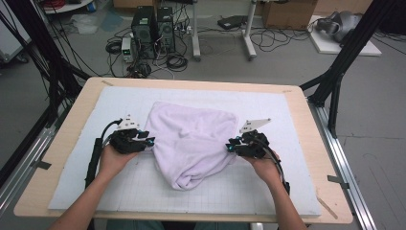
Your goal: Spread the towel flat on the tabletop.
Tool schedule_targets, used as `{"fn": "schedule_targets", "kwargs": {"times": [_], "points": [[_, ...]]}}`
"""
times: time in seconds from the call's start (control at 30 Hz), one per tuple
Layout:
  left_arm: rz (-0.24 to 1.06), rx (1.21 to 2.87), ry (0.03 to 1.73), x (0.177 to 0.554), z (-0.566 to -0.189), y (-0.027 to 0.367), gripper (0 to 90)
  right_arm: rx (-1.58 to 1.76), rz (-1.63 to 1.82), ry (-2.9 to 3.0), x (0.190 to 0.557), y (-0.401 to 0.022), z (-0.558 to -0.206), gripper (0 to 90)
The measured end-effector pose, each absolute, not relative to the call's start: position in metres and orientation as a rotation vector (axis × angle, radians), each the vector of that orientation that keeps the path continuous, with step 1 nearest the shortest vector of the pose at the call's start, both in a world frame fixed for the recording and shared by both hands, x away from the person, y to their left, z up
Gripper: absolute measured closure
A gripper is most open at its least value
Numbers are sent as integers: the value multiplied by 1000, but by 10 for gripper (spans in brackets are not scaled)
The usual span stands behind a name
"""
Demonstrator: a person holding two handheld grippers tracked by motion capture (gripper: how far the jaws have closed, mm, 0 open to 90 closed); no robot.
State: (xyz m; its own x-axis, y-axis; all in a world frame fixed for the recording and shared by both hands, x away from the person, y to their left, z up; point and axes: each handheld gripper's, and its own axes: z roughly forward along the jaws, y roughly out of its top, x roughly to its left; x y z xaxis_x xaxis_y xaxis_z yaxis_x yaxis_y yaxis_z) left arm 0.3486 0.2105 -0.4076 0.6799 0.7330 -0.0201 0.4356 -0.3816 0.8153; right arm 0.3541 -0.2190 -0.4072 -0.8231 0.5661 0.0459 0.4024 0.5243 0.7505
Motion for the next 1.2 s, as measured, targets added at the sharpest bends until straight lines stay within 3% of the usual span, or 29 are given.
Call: {"fn": "schedule_targets", "kwargs": {"times": [0.37,0.6,0.9,1.07,1.2], "points": [[395,2016,830,311,-404,219,520,684,1276,2539,314,-211,-394,655],[322,2058,752,292,-415,203,458,624,1310,2584,294,-194,-403,594],[269,2139,633,285,-430,176,468,529,1237,2680,284,-164,-426,526],[293,2158,625,291,-440,161,517,521,1178,2690,289,-151,-436,548],[322,2159,618,292,-442,152,670,528,1153,2673,292,-144,-440,609]]}}
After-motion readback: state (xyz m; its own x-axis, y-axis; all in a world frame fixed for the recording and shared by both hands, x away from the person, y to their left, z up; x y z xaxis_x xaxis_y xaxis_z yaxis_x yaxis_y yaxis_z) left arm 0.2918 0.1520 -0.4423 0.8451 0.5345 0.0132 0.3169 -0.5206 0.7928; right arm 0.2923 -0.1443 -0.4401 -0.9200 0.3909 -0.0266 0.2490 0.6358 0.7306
